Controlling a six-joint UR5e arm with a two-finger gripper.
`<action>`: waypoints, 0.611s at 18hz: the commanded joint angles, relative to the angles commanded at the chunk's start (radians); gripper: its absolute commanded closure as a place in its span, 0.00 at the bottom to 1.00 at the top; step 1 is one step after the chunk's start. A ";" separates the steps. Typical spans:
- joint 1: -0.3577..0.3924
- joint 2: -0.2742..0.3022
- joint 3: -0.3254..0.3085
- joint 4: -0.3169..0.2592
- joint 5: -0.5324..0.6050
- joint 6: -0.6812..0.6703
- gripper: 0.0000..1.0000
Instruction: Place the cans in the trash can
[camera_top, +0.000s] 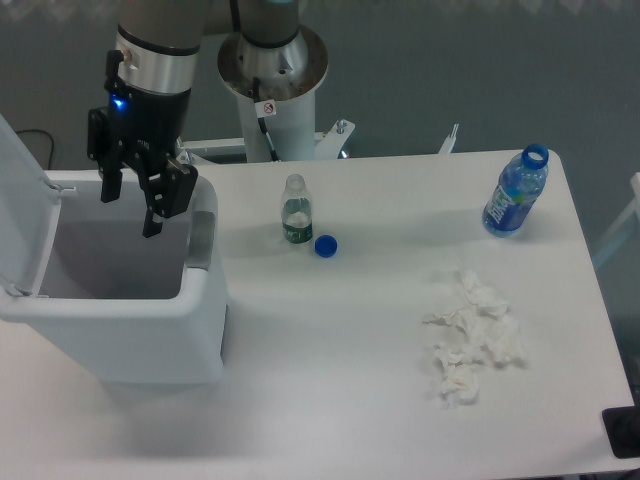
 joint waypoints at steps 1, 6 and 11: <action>0.002 0.002 0.000 0.003 0.005 0.003 0.00; 0.069 0.006 0.005 0.011 0.029 0.009 0.00; 0.153 0.006 0.011 0.020 0.032 0.023 0.00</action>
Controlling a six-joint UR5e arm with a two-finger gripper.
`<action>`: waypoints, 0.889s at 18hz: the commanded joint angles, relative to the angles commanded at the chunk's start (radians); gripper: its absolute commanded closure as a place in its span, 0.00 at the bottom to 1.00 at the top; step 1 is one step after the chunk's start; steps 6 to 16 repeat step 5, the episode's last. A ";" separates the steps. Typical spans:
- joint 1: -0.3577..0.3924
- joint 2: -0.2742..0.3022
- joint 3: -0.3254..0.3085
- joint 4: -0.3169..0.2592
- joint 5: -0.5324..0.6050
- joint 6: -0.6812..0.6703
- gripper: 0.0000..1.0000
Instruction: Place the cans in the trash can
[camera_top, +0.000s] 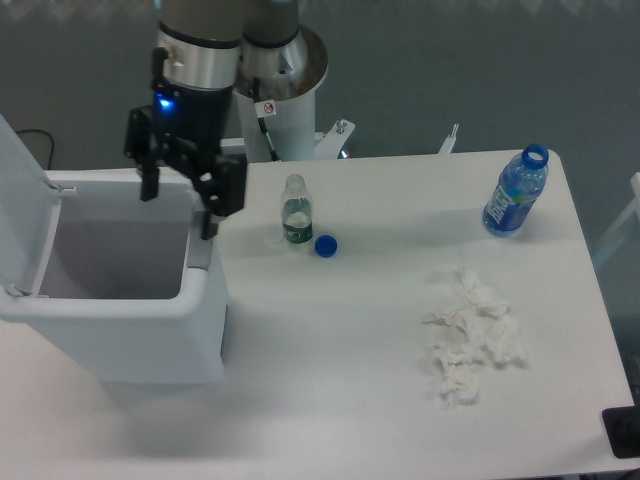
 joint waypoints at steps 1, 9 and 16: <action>0.012 -0.006 0.011 0.000 0.002 0.002 0.00; 0.057 -0.012 0.012 -0.002 0.015 0.046 0.00; 0.057 -0.012 0.012 -0.002 0.015 0.046 0.00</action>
